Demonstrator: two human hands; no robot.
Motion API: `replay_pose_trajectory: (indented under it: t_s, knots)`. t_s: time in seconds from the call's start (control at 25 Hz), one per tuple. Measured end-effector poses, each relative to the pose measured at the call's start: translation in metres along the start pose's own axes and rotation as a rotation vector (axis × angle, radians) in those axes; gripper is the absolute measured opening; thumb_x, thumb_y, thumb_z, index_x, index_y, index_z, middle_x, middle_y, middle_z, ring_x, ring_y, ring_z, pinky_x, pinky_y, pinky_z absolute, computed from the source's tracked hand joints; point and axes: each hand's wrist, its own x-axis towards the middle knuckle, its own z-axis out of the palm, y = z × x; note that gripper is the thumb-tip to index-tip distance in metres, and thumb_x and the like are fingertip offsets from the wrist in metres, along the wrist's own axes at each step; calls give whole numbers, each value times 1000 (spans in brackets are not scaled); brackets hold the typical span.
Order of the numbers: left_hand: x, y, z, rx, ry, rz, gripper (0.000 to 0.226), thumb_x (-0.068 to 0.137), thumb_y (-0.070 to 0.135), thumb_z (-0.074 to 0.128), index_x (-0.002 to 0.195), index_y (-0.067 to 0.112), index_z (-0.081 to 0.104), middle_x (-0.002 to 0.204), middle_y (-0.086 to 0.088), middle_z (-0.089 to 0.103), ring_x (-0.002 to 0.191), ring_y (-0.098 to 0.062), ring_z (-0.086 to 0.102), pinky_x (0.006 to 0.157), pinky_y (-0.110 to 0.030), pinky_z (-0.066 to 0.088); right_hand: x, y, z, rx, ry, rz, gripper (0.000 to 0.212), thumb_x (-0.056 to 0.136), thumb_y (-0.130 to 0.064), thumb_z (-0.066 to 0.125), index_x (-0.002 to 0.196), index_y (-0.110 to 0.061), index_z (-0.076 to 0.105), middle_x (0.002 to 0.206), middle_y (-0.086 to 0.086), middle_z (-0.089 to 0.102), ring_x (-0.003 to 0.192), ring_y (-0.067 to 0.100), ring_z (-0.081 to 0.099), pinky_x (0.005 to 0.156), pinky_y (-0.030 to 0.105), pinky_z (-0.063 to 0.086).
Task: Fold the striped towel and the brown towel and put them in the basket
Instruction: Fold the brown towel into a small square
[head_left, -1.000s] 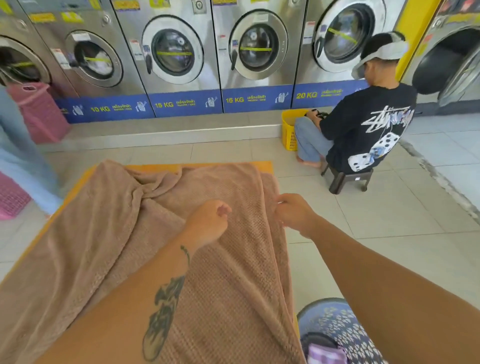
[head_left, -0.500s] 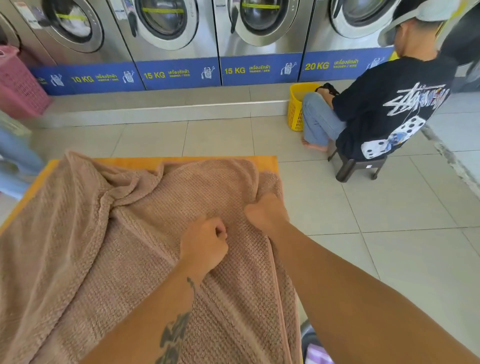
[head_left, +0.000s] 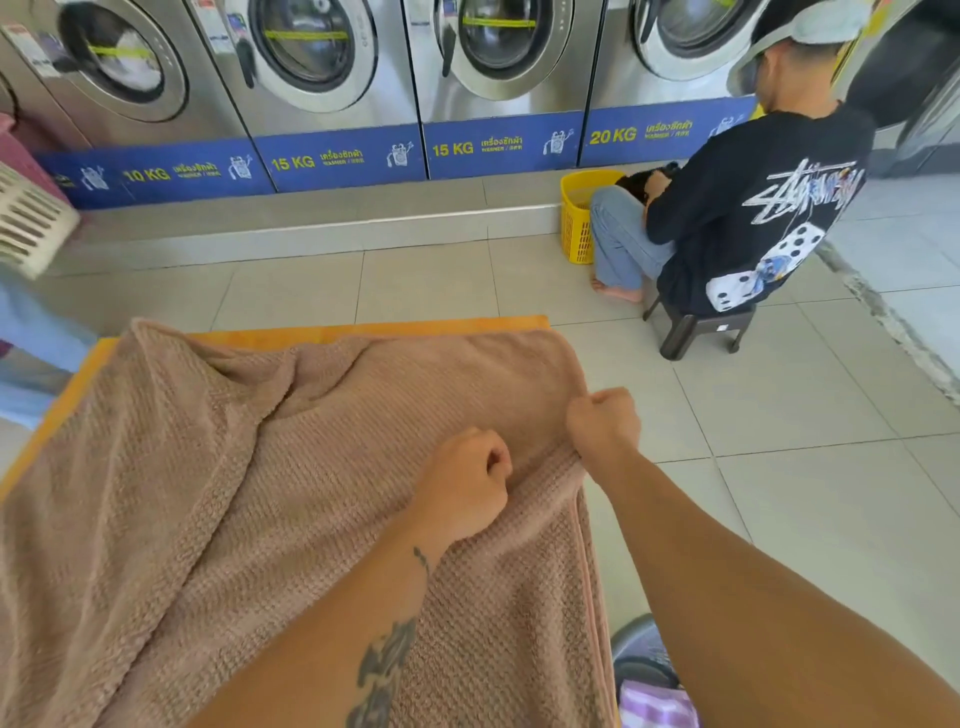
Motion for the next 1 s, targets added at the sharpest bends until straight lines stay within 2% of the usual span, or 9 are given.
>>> replay_pose_trajectory:
  t_s: [0.08,0.16,0.4,0.52,0.6,0.68,0.84,0.92,1.0]
  knots:
    - [-4,-7,9,45,-84,-8,16,97,18,52,88,27,61,94,15,52,94,-11,49,83,-28,41,3,13,-3,-118,-75,88,40,86,-22,51,120,-2,52,109,14,62,88,28,59,59,31,45]
    - [-8,-10,11,36,-66,-10,16,97,20,52,87,29,60,93,16,52,95,-11,48,88,-32,43,9,19,-3,-160,-123,106,49,87,-28,52,126,0,50,113,14,61,91,29,60,55,29,43]
    - [-2,-1,5,-71,-29,-40,19,97,15,51,85,25,61,92,10,58,83,-11,55,76,-32,48,14,-3,-2,-27,-63,-175,34,97,-20,48,131,-18,50,96,1,62,68,11,58,50,26,45]
    - [-4,1,-3,-169,-65,-93,19,99,14,49,87,23,60,87,3,63,69,-14,56,63,-30,48,8,-2,-4,-98,-213,-35,56,89,-33,59,137,-11,39,113,7,58,89,22,61,65,35,53]
    - [-16,-4,-10,-163,3,-115,17,99,15,50,89,24,60,91,5,62,79,-12,60,68,-25,48,-2,10,-12,-106,-291,38,70,81,-35,64,141,-14,35,123,12,58,100,30,65,77,43,59]
    - [-37,-10,-15,-98,63,-93,16,98,15,52,88,25,60,96,10,58,90,-6,55,76,-20,43,-25,27,-22,-93,-341,2,70,83,-27,67,143,-21,31,123,11,59,97,28,67,75,39,57]
    - [-101,-16,-5,10,36,-21,15,94,23,57,81,29,59,79,16,55,71,1,49,64,-16,36,-69,63,-31,-219,-339,-196,71,83,-22,70,143,-27,30,113,1,65,101,23,64,88,43,54]
    - [-135,-16,10,67,-40,65,15,91,43,58,81,33,58,77,17,52,72,0,47,68,-23,39,-80,67,-34,-223,-265,-213,71,87,-16,60,149,-25,26,106,0,65,95,22,63,77,38,53]
    - [-161,-16,25,109,-151,73,21,88,53,57,92,32,59,91,16,53,87,-7,49,82,-31,41,-91,66,-39,-219,-201,-164,67,88,-11,53,149,-20,26,107,6,63,89,21,61,62,30,46]
